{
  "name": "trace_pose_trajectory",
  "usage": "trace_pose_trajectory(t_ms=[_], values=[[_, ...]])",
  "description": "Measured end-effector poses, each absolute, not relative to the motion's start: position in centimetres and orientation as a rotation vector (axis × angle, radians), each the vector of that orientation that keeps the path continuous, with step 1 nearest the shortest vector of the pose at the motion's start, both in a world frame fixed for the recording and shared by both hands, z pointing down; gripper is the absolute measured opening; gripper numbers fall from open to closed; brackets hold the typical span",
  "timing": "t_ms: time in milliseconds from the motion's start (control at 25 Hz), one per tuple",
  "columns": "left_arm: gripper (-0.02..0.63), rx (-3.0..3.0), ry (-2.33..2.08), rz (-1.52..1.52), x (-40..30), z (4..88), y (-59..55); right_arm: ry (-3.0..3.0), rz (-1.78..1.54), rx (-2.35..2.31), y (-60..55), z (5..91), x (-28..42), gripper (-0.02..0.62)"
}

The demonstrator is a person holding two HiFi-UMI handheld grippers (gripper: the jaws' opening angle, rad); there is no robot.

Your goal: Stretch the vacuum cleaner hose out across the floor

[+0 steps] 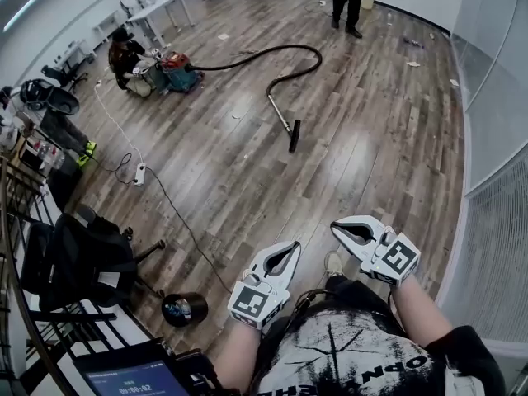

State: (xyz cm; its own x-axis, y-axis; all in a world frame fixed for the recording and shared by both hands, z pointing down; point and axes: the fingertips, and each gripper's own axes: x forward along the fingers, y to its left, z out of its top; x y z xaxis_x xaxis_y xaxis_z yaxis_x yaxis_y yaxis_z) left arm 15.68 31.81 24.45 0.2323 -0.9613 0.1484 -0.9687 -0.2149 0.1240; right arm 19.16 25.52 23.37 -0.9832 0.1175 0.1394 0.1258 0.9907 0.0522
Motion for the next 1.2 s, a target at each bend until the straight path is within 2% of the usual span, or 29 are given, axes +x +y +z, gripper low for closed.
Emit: trace_pose_trajectory(t_ms=[400,720,1200], values=[[0.000,2.227,-1.925,-0.011,12.7,23.1,19.6,-2.988,-0.088,-0.308,13.2,23.8,16.6,0.006],[0.000,2.151,-1.989,0.049,11.7,23.7,10.7,-3.016,-0.025,-0.340,3.8,24.5,17.0,0.006],[0.000,2.071,-2.010,0.111,8.3,24.9,6.2,-2.982,0.052,-0.406,-1.0,26.7,13.7,0.006]])
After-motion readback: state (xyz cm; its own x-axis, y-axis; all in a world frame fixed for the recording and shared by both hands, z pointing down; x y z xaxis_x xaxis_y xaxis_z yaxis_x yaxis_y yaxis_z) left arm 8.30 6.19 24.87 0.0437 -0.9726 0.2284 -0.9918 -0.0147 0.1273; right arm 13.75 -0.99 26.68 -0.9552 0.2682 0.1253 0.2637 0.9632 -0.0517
